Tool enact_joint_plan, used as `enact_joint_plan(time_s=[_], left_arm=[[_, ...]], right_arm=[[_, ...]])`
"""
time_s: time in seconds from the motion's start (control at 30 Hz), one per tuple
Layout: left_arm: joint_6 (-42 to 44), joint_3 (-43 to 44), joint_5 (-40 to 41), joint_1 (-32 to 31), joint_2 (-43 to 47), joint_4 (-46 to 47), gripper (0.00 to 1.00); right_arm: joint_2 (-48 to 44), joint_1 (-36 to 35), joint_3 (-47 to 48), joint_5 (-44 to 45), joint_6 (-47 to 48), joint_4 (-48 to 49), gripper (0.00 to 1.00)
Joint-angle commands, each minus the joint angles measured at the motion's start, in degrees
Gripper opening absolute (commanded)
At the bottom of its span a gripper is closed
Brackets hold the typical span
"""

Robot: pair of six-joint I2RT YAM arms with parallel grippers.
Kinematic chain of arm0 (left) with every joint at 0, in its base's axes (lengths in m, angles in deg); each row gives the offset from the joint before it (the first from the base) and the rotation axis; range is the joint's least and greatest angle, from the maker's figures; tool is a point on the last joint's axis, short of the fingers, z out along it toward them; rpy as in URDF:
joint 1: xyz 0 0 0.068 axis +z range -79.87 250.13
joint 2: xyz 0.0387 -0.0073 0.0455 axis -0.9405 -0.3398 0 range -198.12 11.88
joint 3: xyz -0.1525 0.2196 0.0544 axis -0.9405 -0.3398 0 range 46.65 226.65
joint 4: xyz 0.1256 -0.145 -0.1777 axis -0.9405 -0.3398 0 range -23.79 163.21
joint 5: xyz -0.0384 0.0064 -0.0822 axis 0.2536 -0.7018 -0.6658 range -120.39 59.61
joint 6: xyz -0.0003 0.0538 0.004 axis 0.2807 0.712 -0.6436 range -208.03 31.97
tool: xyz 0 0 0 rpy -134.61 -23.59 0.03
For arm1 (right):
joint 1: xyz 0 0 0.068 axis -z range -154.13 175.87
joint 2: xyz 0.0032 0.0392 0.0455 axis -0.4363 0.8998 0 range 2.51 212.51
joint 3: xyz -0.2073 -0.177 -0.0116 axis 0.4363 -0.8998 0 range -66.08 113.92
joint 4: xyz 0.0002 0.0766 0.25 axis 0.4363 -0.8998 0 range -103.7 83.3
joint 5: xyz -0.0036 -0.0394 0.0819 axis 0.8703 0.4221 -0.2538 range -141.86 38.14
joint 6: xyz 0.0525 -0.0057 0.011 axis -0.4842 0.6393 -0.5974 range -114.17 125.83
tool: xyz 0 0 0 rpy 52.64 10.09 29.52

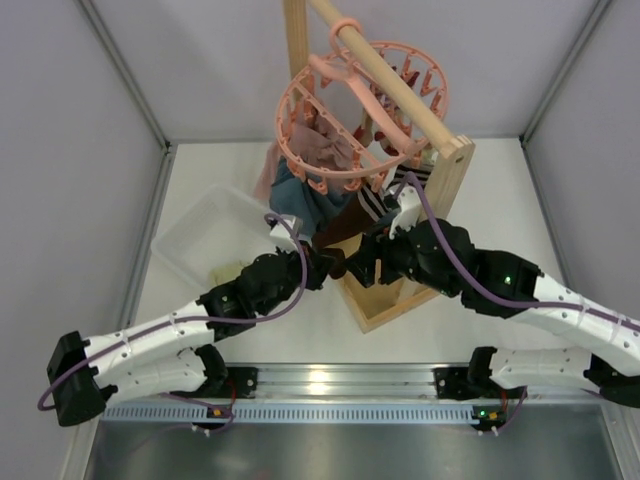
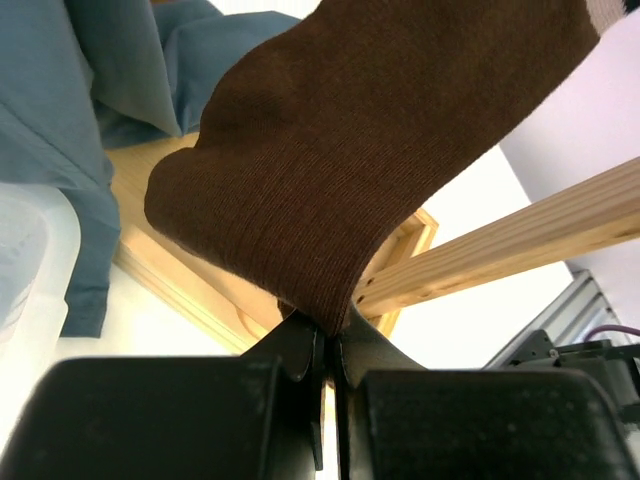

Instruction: Remove the socks clipped to the hanger

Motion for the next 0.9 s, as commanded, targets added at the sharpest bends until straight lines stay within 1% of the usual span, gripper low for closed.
enact_joint_plan(time_s=[0.0,0.2,0.43,0.53,0.67,0.73,0.77,0.87], left_arm=[[-1.10,-0.71,-1.40,0.20,3.06,3.33,0.00],[-1.98,-1.42,-3.86,0.21,4.55,3.15,0.00],[-1.81,-1.77,-5.45,0.12,6.14,3.24,0.00],[-1.28,-1.68,-6.85,0.21,6.67,3.24,0.00],[-1.10,-2.38,-7.73,0.21,7.63,3.24,0.00],[-1.19,-2.74,-8.17,0.21,8.60,3.24,0.00],[-1.19,-2.65,-8.35,0.21,8.95,3.15,0.00],[-1.02,-2.39,-9.58,0.12,11.14,3.07,0.00]], right_arm=[[-3.43,-0.58,-2.59,3.29,-5.67,4.53,0.62],[-3.43,-0.58,-4.61,2.85,-8.49,7.79,0.62],[-3.17,-0.67,-5.67,1.09,-8.76,10.07,0.60],[-4.48,-1.11,-6.98,-0.22,-6.74,12.36,0.60],[-9.48,-2.08,-9.62,-1.28,-4.80,15.08,0.60],[-11.68,-2.25,-11.37,-0.32,-5.32,16.75,0.60],[-14.04,-2.34,-13.21,2.73,-6.20,17.11,0.60],[-17.31,-2.34,-17.17,7.58,-9.80,20.00,0.58]])
